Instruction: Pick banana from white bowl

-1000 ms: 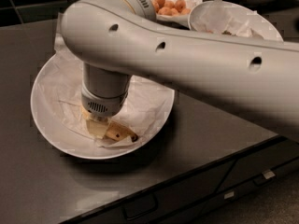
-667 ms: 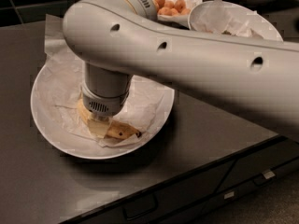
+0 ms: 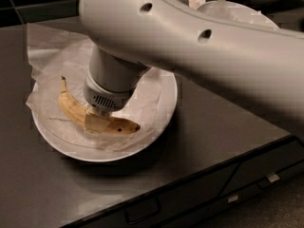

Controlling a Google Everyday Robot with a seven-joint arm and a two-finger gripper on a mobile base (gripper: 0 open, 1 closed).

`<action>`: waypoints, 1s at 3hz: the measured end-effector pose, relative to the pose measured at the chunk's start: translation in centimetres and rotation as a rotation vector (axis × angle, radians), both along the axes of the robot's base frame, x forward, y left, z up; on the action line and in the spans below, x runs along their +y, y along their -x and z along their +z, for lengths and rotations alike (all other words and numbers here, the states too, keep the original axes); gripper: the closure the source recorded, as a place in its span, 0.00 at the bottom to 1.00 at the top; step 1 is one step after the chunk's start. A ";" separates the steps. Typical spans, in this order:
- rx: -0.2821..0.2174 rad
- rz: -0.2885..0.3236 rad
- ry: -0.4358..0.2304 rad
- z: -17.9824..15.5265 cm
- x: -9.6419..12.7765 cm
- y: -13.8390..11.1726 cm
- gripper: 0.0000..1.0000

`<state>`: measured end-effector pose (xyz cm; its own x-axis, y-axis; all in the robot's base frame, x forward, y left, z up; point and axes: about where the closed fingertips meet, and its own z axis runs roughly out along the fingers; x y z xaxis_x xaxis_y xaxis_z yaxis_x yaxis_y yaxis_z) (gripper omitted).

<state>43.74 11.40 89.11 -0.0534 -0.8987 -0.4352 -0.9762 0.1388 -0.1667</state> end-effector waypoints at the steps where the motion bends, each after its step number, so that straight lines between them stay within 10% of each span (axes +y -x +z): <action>1: -0.056 0.065 -0.074 2.3 0.3 0.9 1.00; 3: -0.154 0.156 -0.180 6.8 0.7 3.1 1.00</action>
Offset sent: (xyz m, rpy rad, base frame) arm -0.0256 0.0008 0.0611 0.2548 -0.1337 0.1909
